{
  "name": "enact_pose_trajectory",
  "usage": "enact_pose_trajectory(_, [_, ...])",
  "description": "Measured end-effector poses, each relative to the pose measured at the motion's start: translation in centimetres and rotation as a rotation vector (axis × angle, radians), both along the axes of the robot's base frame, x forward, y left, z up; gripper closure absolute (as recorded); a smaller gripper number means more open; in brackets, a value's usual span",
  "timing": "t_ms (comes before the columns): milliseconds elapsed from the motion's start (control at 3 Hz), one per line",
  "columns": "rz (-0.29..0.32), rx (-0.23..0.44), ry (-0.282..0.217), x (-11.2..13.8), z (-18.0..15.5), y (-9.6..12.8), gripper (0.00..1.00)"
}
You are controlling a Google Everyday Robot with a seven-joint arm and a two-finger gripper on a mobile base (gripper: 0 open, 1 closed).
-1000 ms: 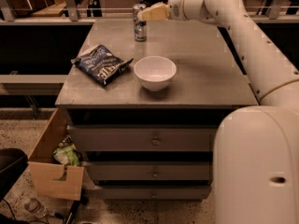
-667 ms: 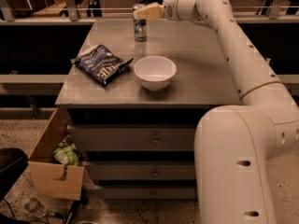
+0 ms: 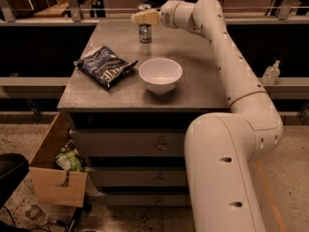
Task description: Pick redbull can
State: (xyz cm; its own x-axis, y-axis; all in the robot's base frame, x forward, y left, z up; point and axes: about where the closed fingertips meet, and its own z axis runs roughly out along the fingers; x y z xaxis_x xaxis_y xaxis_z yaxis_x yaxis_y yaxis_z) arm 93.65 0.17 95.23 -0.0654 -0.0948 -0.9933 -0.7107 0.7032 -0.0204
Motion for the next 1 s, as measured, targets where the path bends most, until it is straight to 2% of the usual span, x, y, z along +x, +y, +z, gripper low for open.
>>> enact_pose_trajectory(333, [0.025,0.051,0.048,0.8,-2.9,2.2,0.02])
enact_pose_trajectory(667, [0.029,0.078,0.061,1.3,-4.2,3.3,0.25])
enact_pose_trajectory(1000, [0.032,0.077,0.062,1.3,-4.3,3.5,0.47])
